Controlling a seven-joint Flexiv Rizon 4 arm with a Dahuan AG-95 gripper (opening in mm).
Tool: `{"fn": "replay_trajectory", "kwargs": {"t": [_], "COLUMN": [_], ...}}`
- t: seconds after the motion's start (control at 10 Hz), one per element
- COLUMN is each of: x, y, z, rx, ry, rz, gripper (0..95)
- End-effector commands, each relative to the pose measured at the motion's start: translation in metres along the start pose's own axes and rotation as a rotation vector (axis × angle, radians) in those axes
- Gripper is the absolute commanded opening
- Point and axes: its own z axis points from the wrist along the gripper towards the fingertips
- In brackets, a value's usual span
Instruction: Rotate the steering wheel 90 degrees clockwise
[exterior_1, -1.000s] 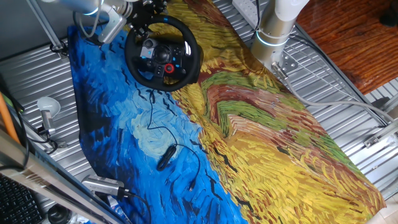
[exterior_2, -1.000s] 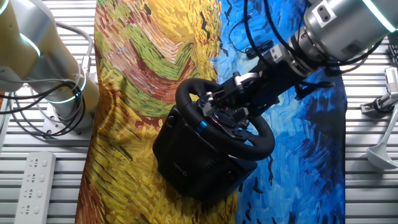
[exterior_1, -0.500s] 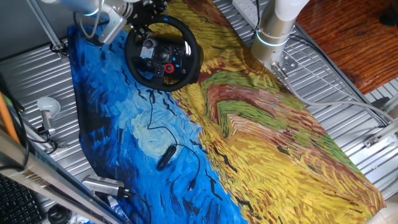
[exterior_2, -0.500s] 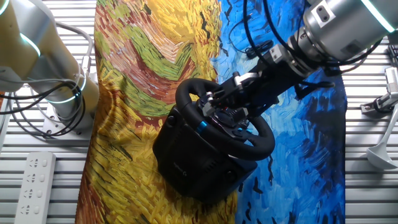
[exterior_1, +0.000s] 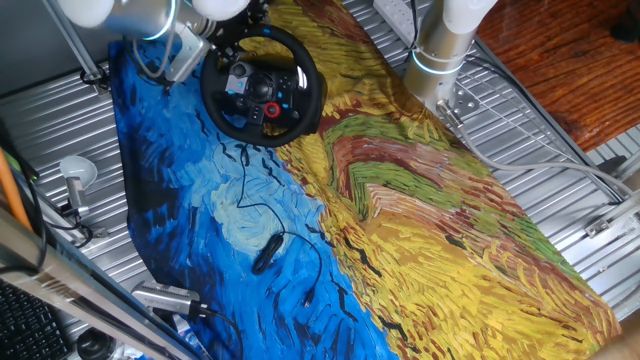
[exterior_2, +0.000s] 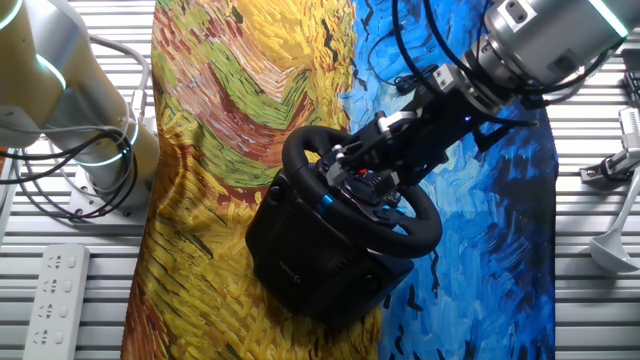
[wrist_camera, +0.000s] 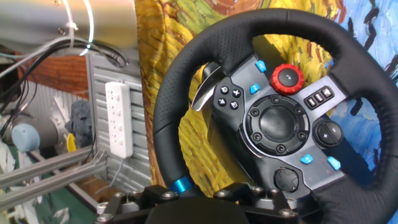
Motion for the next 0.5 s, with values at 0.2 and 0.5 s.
{"fn": "replay_trajectory", "kwargs": {"t": [0.2,0.5], "x": [0.0001,0.0001], "y": [-0.0003,-0.0003], "z": [0.0,0.0], "rx": [-0.003,0.009], "ry": [0.01,0.009], "rz": [0.01,-0.028], "gripper": [76.0,76.0]}}
